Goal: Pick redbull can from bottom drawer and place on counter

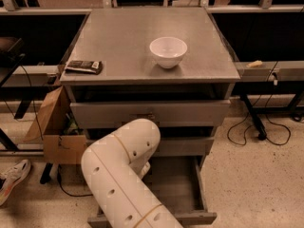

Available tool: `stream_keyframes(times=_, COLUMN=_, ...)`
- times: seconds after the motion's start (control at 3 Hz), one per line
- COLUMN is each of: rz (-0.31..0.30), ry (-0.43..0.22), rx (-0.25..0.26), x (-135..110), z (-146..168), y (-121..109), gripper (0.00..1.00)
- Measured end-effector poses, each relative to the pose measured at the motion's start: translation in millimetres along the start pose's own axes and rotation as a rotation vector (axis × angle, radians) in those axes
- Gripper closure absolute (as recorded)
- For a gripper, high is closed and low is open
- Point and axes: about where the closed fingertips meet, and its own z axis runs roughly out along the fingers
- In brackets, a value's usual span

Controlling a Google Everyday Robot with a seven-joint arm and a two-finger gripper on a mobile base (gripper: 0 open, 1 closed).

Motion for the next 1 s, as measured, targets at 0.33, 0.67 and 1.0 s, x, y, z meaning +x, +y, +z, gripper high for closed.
stream_keyframes(times=0.33, rz=0.039, ry=0.012, rx=-0.001, x=-14, z=-9, y=13, gripper=0.0)
stream_keyframes(times=0.67, rz=0.043, ry=0.01, rx=0.008, x=-21, z=-12, y=16, gripper=0.0)
stream_keyframes(times=1.0, rz=0.004, ry=-0.024, rx=0.041, x=-26, z=-16, y=10, gripper=0.0)
